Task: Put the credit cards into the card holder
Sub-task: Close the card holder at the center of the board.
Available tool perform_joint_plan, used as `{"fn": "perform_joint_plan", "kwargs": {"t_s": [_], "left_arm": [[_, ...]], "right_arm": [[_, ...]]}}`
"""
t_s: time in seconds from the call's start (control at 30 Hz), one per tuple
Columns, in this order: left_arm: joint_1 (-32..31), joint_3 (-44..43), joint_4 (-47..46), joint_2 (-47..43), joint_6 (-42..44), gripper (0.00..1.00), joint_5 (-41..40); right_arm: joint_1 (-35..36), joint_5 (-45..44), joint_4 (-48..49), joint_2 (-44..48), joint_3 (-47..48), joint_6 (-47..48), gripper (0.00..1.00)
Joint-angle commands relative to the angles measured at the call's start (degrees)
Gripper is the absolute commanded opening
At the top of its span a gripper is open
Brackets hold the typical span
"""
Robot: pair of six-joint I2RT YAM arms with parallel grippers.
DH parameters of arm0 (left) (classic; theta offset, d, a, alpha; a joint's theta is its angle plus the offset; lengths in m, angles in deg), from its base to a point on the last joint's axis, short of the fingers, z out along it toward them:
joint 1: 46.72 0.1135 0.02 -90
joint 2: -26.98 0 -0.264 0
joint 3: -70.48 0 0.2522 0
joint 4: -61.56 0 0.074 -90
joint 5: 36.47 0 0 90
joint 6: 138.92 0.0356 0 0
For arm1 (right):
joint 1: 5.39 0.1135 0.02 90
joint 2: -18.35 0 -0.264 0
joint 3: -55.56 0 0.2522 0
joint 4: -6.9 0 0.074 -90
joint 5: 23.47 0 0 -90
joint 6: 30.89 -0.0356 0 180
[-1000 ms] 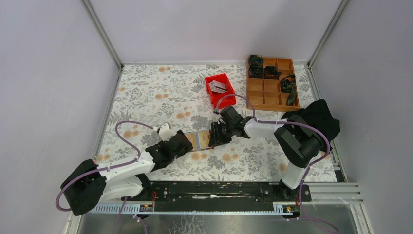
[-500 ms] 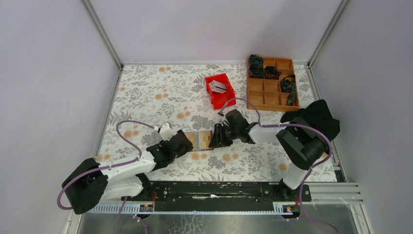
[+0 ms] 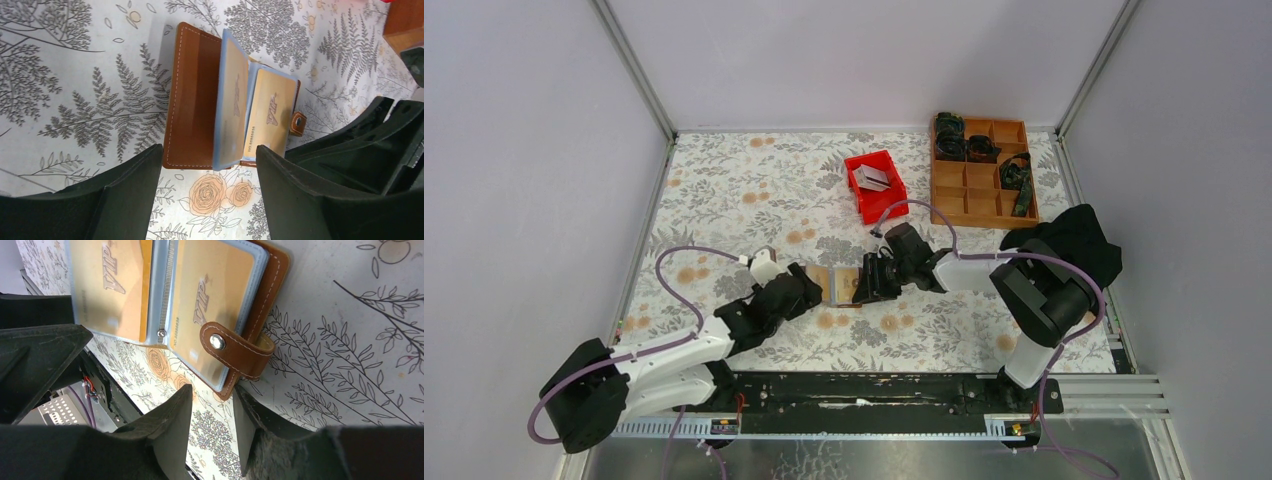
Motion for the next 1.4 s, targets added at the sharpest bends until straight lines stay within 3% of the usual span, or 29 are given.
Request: {"fn": "perform_joint_plan", "kwargs": {"t_s": [0.0, 0.73, 1.37], "left_arm": [[-0.2, 1.22, -11.26, -0.17, 2.47, 0.75, 3.06], [-0.18, -0.38, -16.27, -3.13, 4.41, 0.73, 3.94], [-0.25, -1.31, -27.8, 4.21, 4.96, 0.72, 8.12]], "right_arm": [[0.47, -3.85, -5.56, -2.71, 0.41, 2.92, 0.43], [0.44, -9.89, -11.87, -2.53, 2.75, 4.57, 0.41], [0.43, -12.96, -14.04, -2.36, 3.71, 4.67, 0.41]]}}
